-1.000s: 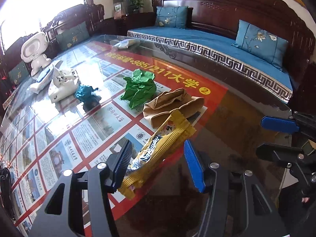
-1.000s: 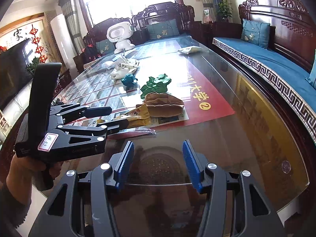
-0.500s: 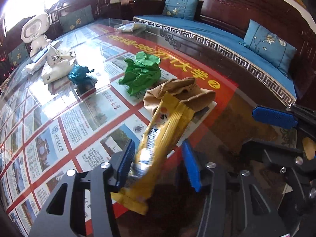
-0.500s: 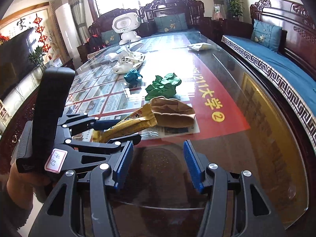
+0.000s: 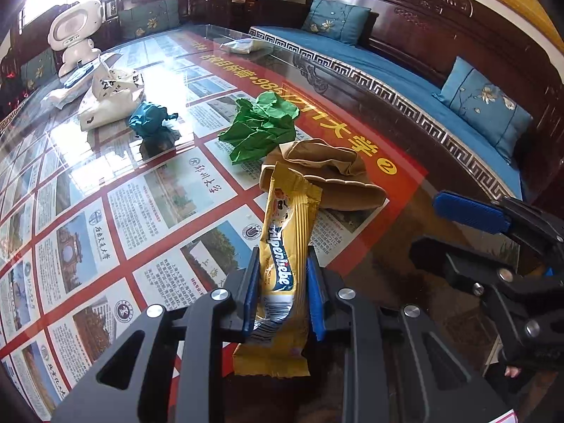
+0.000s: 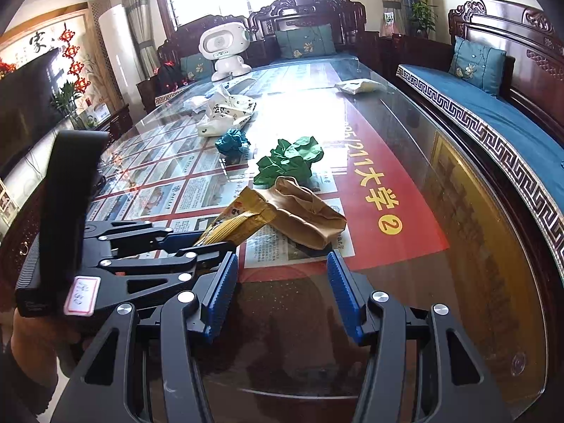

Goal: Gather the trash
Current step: 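Grasp the brown paper bag with the right tool while the left tool holds the wrapper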

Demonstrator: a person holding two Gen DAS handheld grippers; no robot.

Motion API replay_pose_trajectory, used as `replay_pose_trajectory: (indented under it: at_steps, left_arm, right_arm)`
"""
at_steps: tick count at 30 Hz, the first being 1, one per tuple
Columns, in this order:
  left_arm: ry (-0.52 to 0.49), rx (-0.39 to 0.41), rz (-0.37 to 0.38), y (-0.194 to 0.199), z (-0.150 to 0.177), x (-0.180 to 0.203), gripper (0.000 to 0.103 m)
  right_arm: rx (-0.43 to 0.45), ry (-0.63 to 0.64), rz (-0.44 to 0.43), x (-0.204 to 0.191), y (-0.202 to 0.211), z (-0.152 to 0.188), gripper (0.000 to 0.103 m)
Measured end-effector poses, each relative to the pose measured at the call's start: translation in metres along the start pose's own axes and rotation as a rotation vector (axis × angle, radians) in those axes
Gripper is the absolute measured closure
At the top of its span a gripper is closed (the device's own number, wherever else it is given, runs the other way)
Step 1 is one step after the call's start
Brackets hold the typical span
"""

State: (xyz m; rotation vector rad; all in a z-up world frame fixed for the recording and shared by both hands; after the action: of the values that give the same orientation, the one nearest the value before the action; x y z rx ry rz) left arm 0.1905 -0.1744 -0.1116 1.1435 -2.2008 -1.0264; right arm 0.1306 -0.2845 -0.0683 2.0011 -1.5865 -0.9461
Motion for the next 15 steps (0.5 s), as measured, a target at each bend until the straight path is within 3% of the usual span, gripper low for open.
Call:
replay_pose_trajectory:
  at_steps: [15]
  left_arm:
    - [0.094,0.039,0.008,0.015,-0.004,-0.015,0.078]
  right_arm:
    - [-0.084,0.211,0.137,-0.006,-0.058,-0.031,0.051]
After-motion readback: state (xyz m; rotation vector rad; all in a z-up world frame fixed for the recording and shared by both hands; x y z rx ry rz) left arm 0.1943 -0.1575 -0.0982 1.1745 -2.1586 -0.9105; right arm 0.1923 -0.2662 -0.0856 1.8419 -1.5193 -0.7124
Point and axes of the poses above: each gripper's, at about its wrist camera, not at the fingertips, and y roughly against the way its jaws point, x to its right, z to its underside, the point moved 5 cm from there along -y, roughly the way its jaws point, and after that the axes turned 7 degrees about -y, right-handed, at the moved point
